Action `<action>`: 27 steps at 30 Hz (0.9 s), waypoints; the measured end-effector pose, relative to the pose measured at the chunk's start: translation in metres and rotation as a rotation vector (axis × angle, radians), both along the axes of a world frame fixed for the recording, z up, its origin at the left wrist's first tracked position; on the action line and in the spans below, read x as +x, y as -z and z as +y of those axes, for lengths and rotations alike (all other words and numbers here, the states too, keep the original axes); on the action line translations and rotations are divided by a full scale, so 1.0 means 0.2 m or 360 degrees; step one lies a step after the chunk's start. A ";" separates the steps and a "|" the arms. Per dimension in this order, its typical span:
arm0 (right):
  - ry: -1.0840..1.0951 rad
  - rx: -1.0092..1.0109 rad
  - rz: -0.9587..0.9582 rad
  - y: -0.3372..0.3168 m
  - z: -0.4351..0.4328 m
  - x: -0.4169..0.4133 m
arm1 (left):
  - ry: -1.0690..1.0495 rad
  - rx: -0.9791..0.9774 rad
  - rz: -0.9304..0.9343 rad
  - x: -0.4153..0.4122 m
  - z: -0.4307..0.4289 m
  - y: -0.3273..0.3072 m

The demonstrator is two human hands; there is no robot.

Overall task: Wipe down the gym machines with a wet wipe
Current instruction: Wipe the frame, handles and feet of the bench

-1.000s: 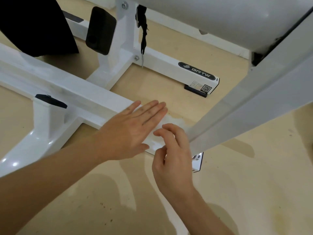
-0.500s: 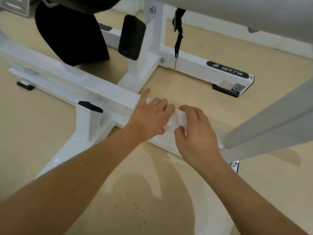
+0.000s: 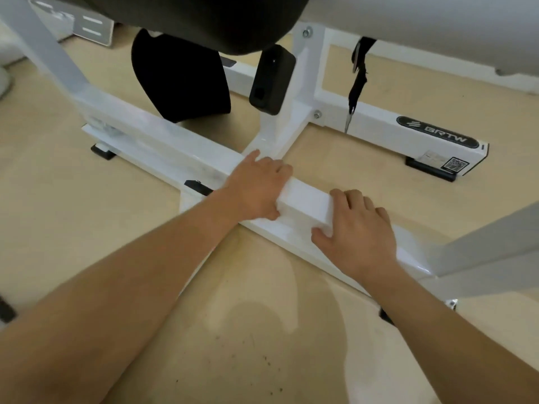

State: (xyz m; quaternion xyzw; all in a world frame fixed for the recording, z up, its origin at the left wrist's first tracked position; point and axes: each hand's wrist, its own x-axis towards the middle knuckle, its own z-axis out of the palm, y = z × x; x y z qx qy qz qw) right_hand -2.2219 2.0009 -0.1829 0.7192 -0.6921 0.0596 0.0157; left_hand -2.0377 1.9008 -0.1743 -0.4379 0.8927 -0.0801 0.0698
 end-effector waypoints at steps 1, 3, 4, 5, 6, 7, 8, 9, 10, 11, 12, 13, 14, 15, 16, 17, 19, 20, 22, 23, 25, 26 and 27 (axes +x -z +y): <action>-0.0006 -0.0069 -0.0080 0.01 0.01 0.00 | 0.0015 0.0030 0.0075 -0.10 0.07 0.02; 0.0015 -0.0296 -0.0338 0.04 0.07 0.02 | 0.0071 -0.0015 0.0220 -0.26 0.19 0.06; 0.0039 -0.0394 -0.0529 0.04 0.11 0.03 | 0.0099 -0.0049 0.0289 -0.31 0.23 0.08; 0.0068 -0.0455 -0.0728 0.05 0.17 0.05 | 0.0111 -0.0076 0.0358 -0.35 0.26 0.09; 0.0098 -0.0488 -0.0901 0.06 0.24 0.06 | 0.0118 -0.0085 0.0432 -0.36 0.28 0.10; 0.0129 -0.0493 -0.1052 0.07 0.32 0.07 | 0.0148 -0.0074 0.0510 -0.36 0.30 0.11; 0.0167 -0.0474 -0.1198 0.09 0.39 0.08 | 0.0218 -0.0063 0.0602 -0.34 0.33 0.12; 0.0220 -0.0441 -0.1339 0.10 0.45 0.08 | 0.0316 -0.0068 0.0733 -0.33 0.38 0.13; 0.0296 -0.0393 -0.1467 0.10 0.50 0.08 | 0.0393 -0.0071 0.0929 -0.32 0.45 0.14; 0.0374 -0.0332 -0.1592 0.11 0.54 0.09 | 0.0381 -0.0031 0.1148 -0.30 0.52 0.15; 0.0458 -0.0246 -0.1746 0.10 0.56 0.08 | 0.0254 0.0148 0.1389 -0.29 0.61 0.15; 0.0548 -0.0113 -0.1923 0.09 0.58 0.06 | 0.0028 0.0470 0.1613 -0.29 0.68 0.14; 0.0634 0.0050 -0.2085 0.09 0.58 0.05 | -0.0240 0.0854 0.1801 -0.30 0.73 0.15; 0.0705 0.0210 -0.2193 0.09 0.59 0.03 | -0.0513 0.1219 0.1964 -0.31 0.76 0.16; 0.0750 0.0323 -0.2211 0.11 0.60 0.00 | -0.0756 0.1471 0.2071 -0.32 0.77 0.20; 0.0820 0.0368 -0.2144 0.12 0.61 -0.01 | -0.0921 0.1620 0.2111 -0.34 0.76 0.24; 0.1034 0.0350 -0.2050 0.16 0.63 -0.02 | -0.1117 0.1729 0.2126 -0.36 0.74 0.32; 0.1151 0.0336 -0.2093 0.17 0.63 -0.02 | -0.1210 0.1744 0.2154 -0.37 0.72 0.36; 0.1349 0.0282 -0.2257 0.18 0.61 -0.02 | -0.1401 0.1765 0.2305 -0.38 0.68 0.41; 0.1404 0.0235 -0.2311 0.18 0.59 -0.02 | -0.1495 0.1751 0.2409 -0.39 0.66 0.43; 0.1431 0.0142 -0.2358 0.18 0.54 -0.02 | -0.1642 0.1579 0.2483 -0.40 0.63 0.45; 0.1432 0.0137 -0.2337 0.19 0.52 -0.02 | -0.1692 0.1431 0.2419 -0.41 0.62 0.46; 0.1423 0.0168 -0.2267 0.19 0.50 0.00 | -0.1725 0.1290 0.2333 -0.42 0.61 0.47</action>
